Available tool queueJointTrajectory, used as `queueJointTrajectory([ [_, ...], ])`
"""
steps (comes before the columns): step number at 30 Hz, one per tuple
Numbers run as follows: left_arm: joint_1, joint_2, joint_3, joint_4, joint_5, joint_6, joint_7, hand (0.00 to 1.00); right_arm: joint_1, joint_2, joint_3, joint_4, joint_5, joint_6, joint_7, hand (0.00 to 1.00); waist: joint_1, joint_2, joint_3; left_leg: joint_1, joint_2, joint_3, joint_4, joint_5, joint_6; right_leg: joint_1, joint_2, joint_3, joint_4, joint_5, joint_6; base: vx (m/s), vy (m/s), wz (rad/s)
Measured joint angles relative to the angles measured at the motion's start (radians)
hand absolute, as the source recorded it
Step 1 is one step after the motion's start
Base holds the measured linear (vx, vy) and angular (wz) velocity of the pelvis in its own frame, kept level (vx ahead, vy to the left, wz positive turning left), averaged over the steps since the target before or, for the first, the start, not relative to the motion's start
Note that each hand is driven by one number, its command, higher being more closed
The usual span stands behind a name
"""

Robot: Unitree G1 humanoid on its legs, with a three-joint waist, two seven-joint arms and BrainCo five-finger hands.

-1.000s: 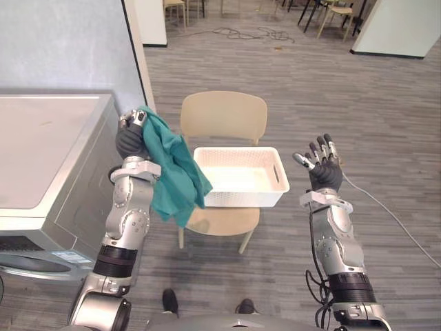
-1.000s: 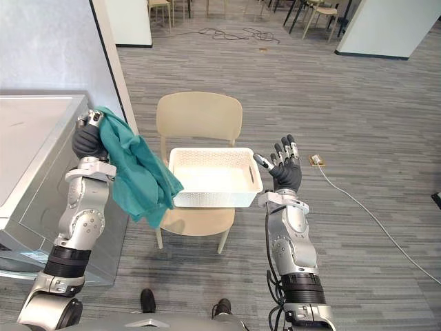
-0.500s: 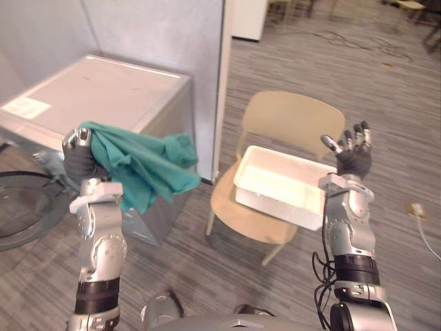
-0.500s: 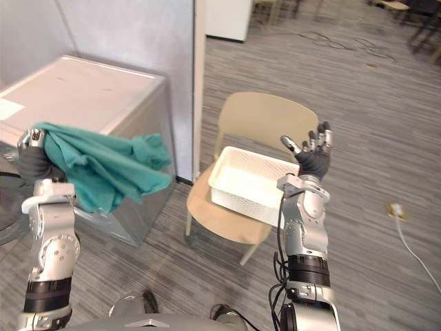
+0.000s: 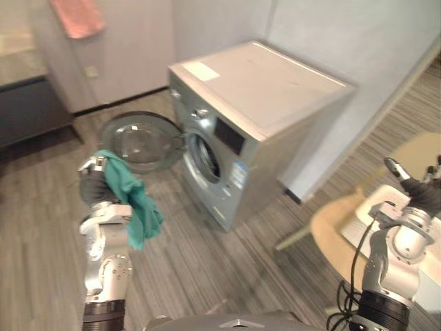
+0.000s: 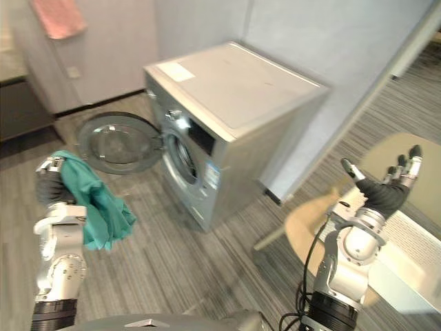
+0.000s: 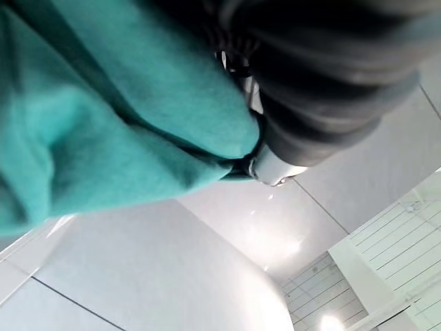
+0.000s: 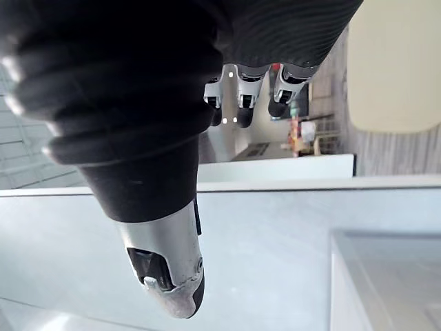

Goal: Pick up the laundry basket with both hands and put the clothes into the washing machine.

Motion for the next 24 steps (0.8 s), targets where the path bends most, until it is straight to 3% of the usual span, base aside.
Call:
queueJointTrajectory([
  [1, 0.001, -0.001, -0.029, 0.003, 0.0, -0.001, -0.001, 1.0, 0.016, 0.022, 0.0, -0.038, 0.002, -0.01, -0.008, 0.0, -0.014, 0.0, 0.018, -0.012, -0.021, -0.06, 0.002, -0.001, 0.004, -0.029, 0.112, 0.129, -0.011, -0.071, 0.012, 0.02, -0.006, 1.44],
  [3, 0.001, -0.002, -0.068, 0.004, 0.0, -0.002, -0.004, 1.0, 0.029, 0.059, 0.002, -0.068, 0.002, -0.025, -0.01, 0.0, -0.03, -0.038, 0.039, -0.016, -0.055, -0.127, 0.003, 0.001, 0.006, -0.061, 0.224, 0.19, -0.067, -0.129, 0.039, 0.06, -0.06, 1.38],
  [4, 0.001, -0.003, -0.101, 0.017, -0.001, -0.003, -0.007, 1.0, 0.047, 0.073, 0.009, -0.091, 0.003, -0.038, -0.009, 0.0, -0.026, -0.06, 0.043, -0.02, -0.078, -0.165, 0.015, -0.005, -0.004, -0.076, 0.278, 0.184, -0.162, -0.118, 0.044, 0.09, -0.125, 1.37],
  [5, -0.001, -0.006, -0.116, 0.035, -0.001, -0.003, -0.012, 1.0, 0.054, 0.068, 0.014, -0.098, 0.002, -0.044, -0.008, 0.0, -0.034, -0.062, 0.044, -0.028, -0.082, -0.204, 0.035, -0.014, -0.015, -0.063, 0.302, 0.19, -0.168, -0.098, 0.067, 0.18, -0.101, 1.15],
  [6, 0.006, -0.025, -0.155, 0.057, -0.003, 0.002, -0.012, 1.0, 0.068, 0.063, 0.033, -0.111, 0.003, -0.048, -0.008, 0.0, -0.028, -0.024, 0.047, -0.037, -0.078, -0.24, 0.049, -0.02, -0.034, -0.024, 0.304, 0.147, -0.204, -0.086, 0.075, 0.2, -0.064, 0.76],
  [7, 0.005, -0.035, -0.185, 0.058, -0.003, 0.006, -0.011, 1.0, 0.071, 0.066, 0.067, -0.119, 0.004, -0.048, -0.007, 0.0, -0.016, -0.014, 0.046, -0.026, -0.074, -0.249, 0.021, -0.006, -0.032, -0.026, 0.289, 0.117, -0.183, -0.09, 0.072, 0.25, -0.069, 0.58],
  [8, 0.002, -0.04, -0.199, 0.058, -0.003, 0.012, -0.011, 1.0, 0.08, 0.066, 0.087, -0.12, 0.004, -0.048, -0.006, 0.0, -0.02, -0.015, 0.047, -0.01, -0.082, -0.254, -0.004, 0.008, -0.03, -0.026, 0.277, 0.094, -0.155, -0.097, 0.068, 0.15, -0.079, 0.42],
  [9, -0.005, -0.055, -0.225, 0.055, -0.003, 0.018, -0.012, 1.0, 0.085, 0.068, 0.122, -0.122, 0.004, -0.048, -0.005, 0.0, -0.016, -0.025, 0.055, 0.055, -0.098, -0.257, -0.069, 0.034, -0.026, -0.065, 0.249, 0.038, -0.004, -0.111, 0.009, 0.15, -0.112, 0.41],
  [10, -0.007, -0.066, -0.244, 0.062, -0.002, 0.022, -0.015, 1.0, 0.095, 0.08, 0.146, -0.144, 0.004, -0.048, -0.002, 0.0, -0.01, -0.028, 0.05, 0.102, -0.09, -0.262, -0.101, 0.034, -0.036, -0.075, 0.262, -0.002, -0.019, -0.154, 0.003, 0.11, -0.088, 0.26],
  [11, -0.009, -0.066, -0.254, 0.058, -0.002, 0.022, -0.017, 1.0, 0.104, 0.09, 0.154, -0.172, 0.003, -0.049, -0.003, 0.0, -0.005, -0.035, 0.039, 0.103, -0.093, -0.261, -0.104, 0.026, -0.049, -0.053, 0.269, -0.017, -0.106, -0.131, -0.011, 0.16, -0.135, 0.26],
  [12, -0.015, -0.077, -0.275, 0.065, -0.002, 0.026, -0.023, 1.0, 0.121, 0.096, 0.164, -0.224, 0.003, -0.059, -0.002, 0.0, -0.011, -0.036, 0.035, 0.108, -0.084, -0.277, -0.094, -0.011, -0.064, -0.028, 0.273, -0.049, -0.144, -0.121, 0.003, 0.17, -0.094, 0.24],
  [14, -0.013, -0.087, -0.331, 0.065, -0.002, 0.032, -0.026, 1.0, 0.152, 0.097, 0.175, -0.294, 0.004, -0.063, -0.002, 0.0, -0.011, -0.022, 0.014, 0.123, -0.053, -0.27, -0.092, -0.021, -0.059, -0.007, 0.293, -0.074, -0.168, -0.145, 0.013, 0.28, -0.114, 0.37],
  [15, -0.016, -0.086, -0.366, 0.067, -0.002, 0.036, -0.035, 1.0, 0.175, 0.098, 0.2, -0.343, 0.01, -0.066, -0.002, 0.0, -0.044, -0.021, 0.012, 0.092, -0.021, -0.22, -0.001, -0.028, -0.072, 0.024, 0.298, -0.11, -0.175, -0.163, 0.012, 0.26, -0.098, 0.56],
  [16, -0.016, -0.086, -0.374, 0.071, -0.002, 0.041, -0.039, 1.0, 0.187, 0.099, 0.214, -0.36, 0.011, -0.066, -0.001, 0.0, -0.057, -0.021, 0.012, 0.065, 0.0, -0.196, 0.077, -0.031, -0.077, 0.041, 0.303, -0.124, -0.179, -0.17, 0.013, 0.27, -0.115, 0.48],
  [17, -0.009, -0.086, -0.372, 0.074, -0.006, 0.048, -0.04, 1.0, 0.207, 0.099, 0.241, -0.377, 0.011, -0.068, 0.0, 0.0, -0.06, -0.02, 0.014, -0.003, 0.055, -0.153, 0.284, -0.021, -0.066, 0.078, 0.324, -0.13, -0.191, -0.178, 0.009, 0.18, -0.078, -0.12],
  [18, -0.001, -0.087, -0.365, 0.076, -0.006, 0.049, -0.04, 1.0, 0.221, 0.099, 0.253, -0.391, 0.012, -0.068, -0.001, 0.0, -0.042, -0.012, 0.014, -0.06, 0.114, -0.137, 0.467, 0.031, -0.039, 0.106, 0.348, -0.119, -0.198, -0.181, 0.005, 0.28, -0.08, -0.69],
  [19, 0.016, -0.088, -0.343, 0.075, -0.006, 0.049, -0.04, 1.0, 0.232, 0.099, 0.269, -0.402, 0.017, -0.07, -0.001, 0.0, -0.019, -0.004, 0.012, -0.129, 0.177, -0.14, 0.65, 0.174, -0.021, 0.142, 0.374, -0.079, -0.21, -0.187, -0.005, 0.21, -0.006, -0.8],
  [21, 0.037, -0.087, -0.321, 0.086, -0.007, 0.048, -0.039, 1.0, 0.24, 0.1, 0.276, -0.402, 0.02, -0.078, -0.002, 0.0, 0.005, -0.012, 0.009, -0.174, 0.227, -0.131, 0.794, 0.258, -0.025, 0.177, 0.376, -0.024, -0.233, -0.192, -0.014, 0.28, 0.069, -1.05],
  [22, 0.046, -0.086, -0.308, 0.11, -0.008, 0.049, -0.039, 1.0, 0.245, 0.106, 0.275, -0.396, 0.02, -0.08, -0.006, 0.0, 0.008, -0.011, 0.008, -0.196, 0.262, -0.099, 0.851, 0.223, 0.015, 0.205, 0.368, 0.021, -0.257, -0.189, -0.008, 0.28, 0.103, -1.1],
  [24, 0.059, -0.085, -0.296, 0.144, -0.025, 0.05, -0.038, 1.0, 0.245, 0.114, 0.275, -0.385, 0.021, -0.081, -0.007, 0.0, 0.005, -0.014, 0.009, -0.212, 0.281, -0.08, 0.825, 0.163, 0.061, 0.224, 0.341, 0.092, -0.286, -0.18, 0.007, 0.25, 0.162, -0.97],
])
